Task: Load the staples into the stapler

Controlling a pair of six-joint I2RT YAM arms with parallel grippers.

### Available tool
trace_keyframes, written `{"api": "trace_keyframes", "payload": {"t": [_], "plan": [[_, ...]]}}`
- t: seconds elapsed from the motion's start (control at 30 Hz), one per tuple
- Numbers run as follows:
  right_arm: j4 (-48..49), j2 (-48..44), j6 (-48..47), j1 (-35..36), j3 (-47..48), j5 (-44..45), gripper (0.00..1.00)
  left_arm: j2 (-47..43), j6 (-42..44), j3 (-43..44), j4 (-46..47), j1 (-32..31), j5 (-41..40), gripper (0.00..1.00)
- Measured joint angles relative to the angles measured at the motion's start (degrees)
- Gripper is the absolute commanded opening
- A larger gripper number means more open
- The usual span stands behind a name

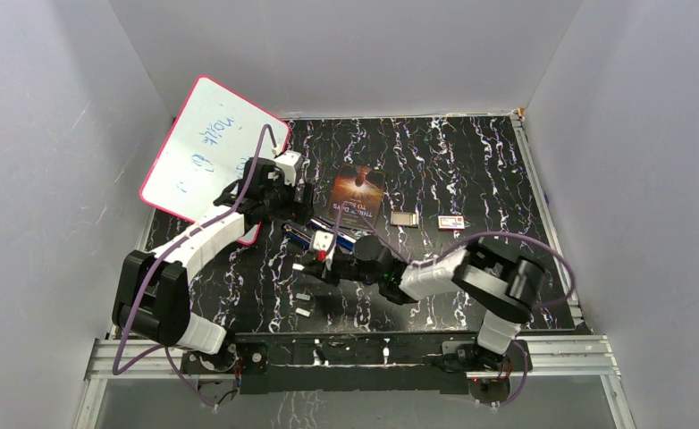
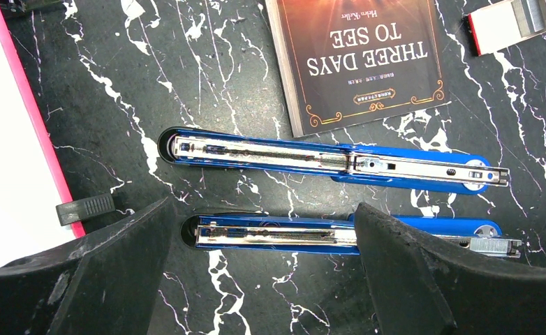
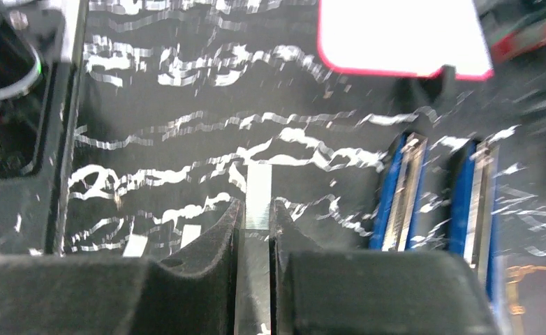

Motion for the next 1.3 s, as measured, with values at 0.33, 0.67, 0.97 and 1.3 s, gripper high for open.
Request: {"api": "trace_keyframes", "payload": {"t": [0.33,0.67,0.97,1.3], "plan": [[-13.2,-17.8,0.5,-4.3,-2.3,11.3,0.0,0.0,0.1,0.0,0.0,-0.7,-0.6,0.98],[-31.5,-21.5,6.4,-8.5,-2.8,17.3,0.02,0.0,0.2,0.0,0.0,-1.2,-0.6,0.98],[-39.0,-19.6,10.4,-8.5,1.2,15.6,0.02,0.0,0.2,0.0,0.0,-1.2,-0.6,0.98],[-41.8,-16.5,10.8,-8.2,3.1,15.4,0.02,0.0,0.2,0.0,0.0,-1.6,-1.0,0.98]]}}
